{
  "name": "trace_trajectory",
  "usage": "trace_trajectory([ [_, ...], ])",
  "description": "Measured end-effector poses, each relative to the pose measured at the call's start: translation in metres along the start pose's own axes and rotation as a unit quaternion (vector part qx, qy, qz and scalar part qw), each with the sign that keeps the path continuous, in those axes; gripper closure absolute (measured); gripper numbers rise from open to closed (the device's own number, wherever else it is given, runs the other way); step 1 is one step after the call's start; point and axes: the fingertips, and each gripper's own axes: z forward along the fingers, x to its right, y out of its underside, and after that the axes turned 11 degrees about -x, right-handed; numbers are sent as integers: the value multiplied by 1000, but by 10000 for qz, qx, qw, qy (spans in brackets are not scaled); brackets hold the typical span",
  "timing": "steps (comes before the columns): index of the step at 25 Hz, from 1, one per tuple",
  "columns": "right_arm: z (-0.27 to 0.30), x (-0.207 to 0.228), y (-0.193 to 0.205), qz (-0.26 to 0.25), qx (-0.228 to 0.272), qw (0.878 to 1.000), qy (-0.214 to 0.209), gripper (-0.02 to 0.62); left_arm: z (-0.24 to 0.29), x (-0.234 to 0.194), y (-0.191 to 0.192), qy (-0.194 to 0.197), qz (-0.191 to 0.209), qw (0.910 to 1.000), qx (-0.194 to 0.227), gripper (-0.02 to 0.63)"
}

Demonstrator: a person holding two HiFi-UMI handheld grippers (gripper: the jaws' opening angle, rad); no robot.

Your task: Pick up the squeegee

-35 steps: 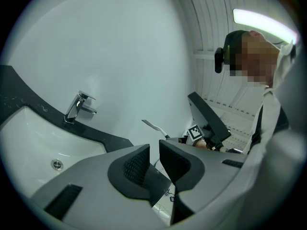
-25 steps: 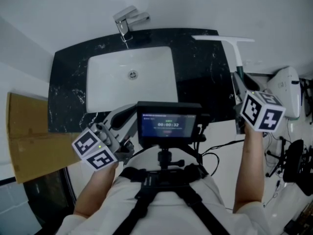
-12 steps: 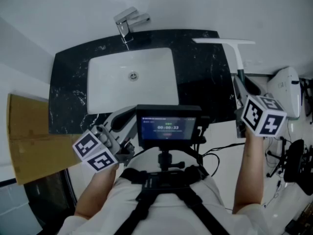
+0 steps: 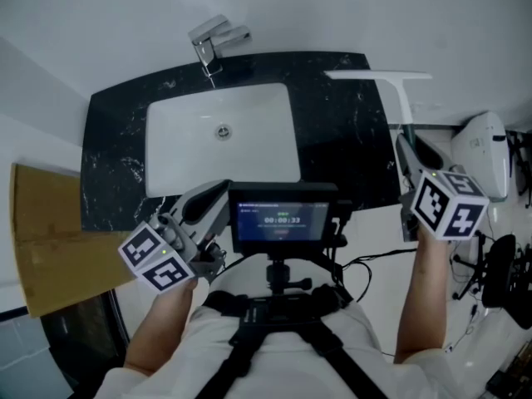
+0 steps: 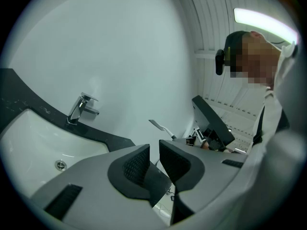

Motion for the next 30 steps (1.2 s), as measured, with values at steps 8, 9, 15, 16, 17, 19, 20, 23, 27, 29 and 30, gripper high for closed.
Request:
trace_trajectory([
  [8, -2, 4, 7, 8, -71, 10000, -33, 509, 2, 2, -3, -23, 75, 10000, -58, 549],
  [9, -2, 5, 8, 9, -60, 10000, -31, 509, 2, 4, -2, -20, 87, 10000, -44, 549],
  [15, -9, 1, 16, -28, -9, 10000, 14, 509, -1, 7, 4, 14, 90, 10000, 26, 549],
  [16, -9, 2, 16, -39, 18, 10000, 14, 509, -1, 7, 5, 28, 101, 9999, 14, 549],
  [17, -10, 2, 15, -53, 55, 10000, 8, 509, -1, 8, 5, 38, 113, 9999, 6, 549],
  [19, -12, 2, 13, -61, 85, 9999, 14, 509, -1, 8, 3, 49, 136, 9999, 8, 549],
  [20, -14, 2, 13, -56, 77, 10000, 23, 509, -1, 8, 2, 53, 145, 9999, 11, 549],
  [23, -17, 1, 15, -52, 57, 10000, 45, 509, -1, 8, 1, 66, 167, 9998, 5, 549],
  [27, -19, 2, 16, -86, 86, 9999, 38, 509, -1, 10, 1, 86, 168, 9998, -1, 549],
  [29, -21, 2, 17, -112, 115, 9999, 21, 509, -1, 10, 1, 85, 163, 9998, -3, 549],
  [30, -22, 2, 17, -112, 111, 9999, 22, 509, -1, 11, 1, 84, 161, 9998, -1, 549],
])
